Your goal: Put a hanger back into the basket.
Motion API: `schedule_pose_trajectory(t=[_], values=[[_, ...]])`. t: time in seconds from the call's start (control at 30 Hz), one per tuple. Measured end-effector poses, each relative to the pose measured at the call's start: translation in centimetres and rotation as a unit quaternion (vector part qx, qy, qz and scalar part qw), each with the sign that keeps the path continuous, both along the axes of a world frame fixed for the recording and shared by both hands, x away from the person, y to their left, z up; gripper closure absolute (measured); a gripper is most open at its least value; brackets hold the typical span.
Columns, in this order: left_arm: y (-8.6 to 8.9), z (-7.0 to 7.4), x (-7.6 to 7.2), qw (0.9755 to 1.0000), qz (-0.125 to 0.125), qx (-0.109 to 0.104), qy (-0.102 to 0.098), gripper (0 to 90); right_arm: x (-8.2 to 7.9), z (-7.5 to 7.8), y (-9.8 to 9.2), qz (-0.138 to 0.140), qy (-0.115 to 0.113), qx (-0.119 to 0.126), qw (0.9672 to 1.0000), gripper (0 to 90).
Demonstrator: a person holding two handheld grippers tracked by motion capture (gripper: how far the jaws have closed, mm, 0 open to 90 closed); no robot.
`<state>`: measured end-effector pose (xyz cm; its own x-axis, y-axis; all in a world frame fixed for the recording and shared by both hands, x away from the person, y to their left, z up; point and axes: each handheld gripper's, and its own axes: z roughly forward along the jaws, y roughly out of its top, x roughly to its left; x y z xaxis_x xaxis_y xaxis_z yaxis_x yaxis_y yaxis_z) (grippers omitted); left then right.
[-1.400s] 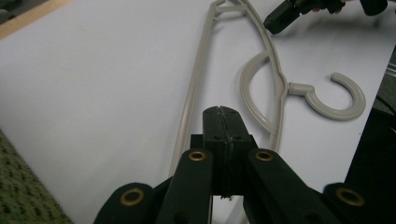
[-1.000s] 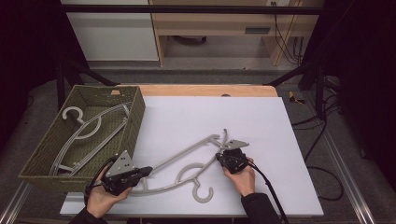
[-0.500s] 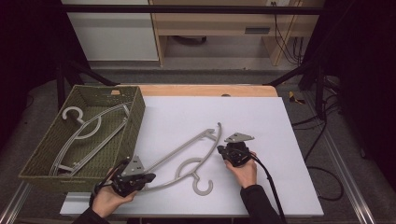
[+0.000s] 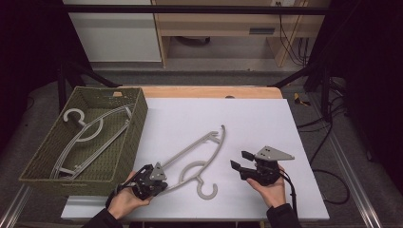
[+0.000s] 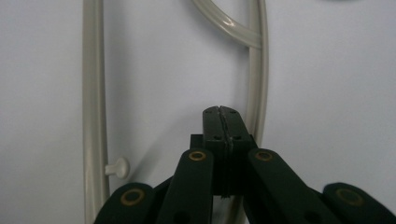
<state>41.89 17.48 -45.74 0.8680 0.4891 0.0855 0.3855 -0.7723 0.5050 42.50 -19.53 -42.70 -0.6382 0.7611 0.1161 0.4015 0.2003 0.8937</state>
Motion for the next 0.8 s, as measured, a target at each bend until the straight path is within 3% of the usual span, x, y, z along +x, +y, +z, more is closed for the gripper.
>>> schedule_pose_trajectory(t=[0.17,0.23,0.37,0.53,0.57,0.8], values=[[-1.5,0.0,-0.5,0.9997,-0.021,-0.004,0.008,90.0,-0.6,-0.1,-1.0,-0.014,-0.005,0.011,0.9998,27.2],[-2.5,0.0,-0.9,0.9996,-0.027,0.003,-0.002,90.0,-0.9,-0.3,-1.1,-0.012,-0.001,0.012,0.9999,26.6],[-4.7,0.0,-1.4,0.9991,-0.041,0.009,-0.003,90.0,-1.2,-0.4,-1.0,-0.003,0.005,0.006,1.0,25.1],[-7.0,0.0,-1.8,0.9985,-0.054,-0.001,0.004,90.0,-1.4,-0.3,-0.7,0.005,0.006,0.007,0.9999,24.7],[-7.4,-0.1,-1.8,0.9982,-0.057,-0.009,0.014,90.0,-1.4,-0.3,-0.7,0.007,0.007,0.005,0.9999,24.4],[-9.9,-0.2,-2.1,0.9977,-0.06,-0.027,0.015,90.0,-1.0,-0.7,-0.2,0.006,0.016,-0.004,0.9998,25.2]])
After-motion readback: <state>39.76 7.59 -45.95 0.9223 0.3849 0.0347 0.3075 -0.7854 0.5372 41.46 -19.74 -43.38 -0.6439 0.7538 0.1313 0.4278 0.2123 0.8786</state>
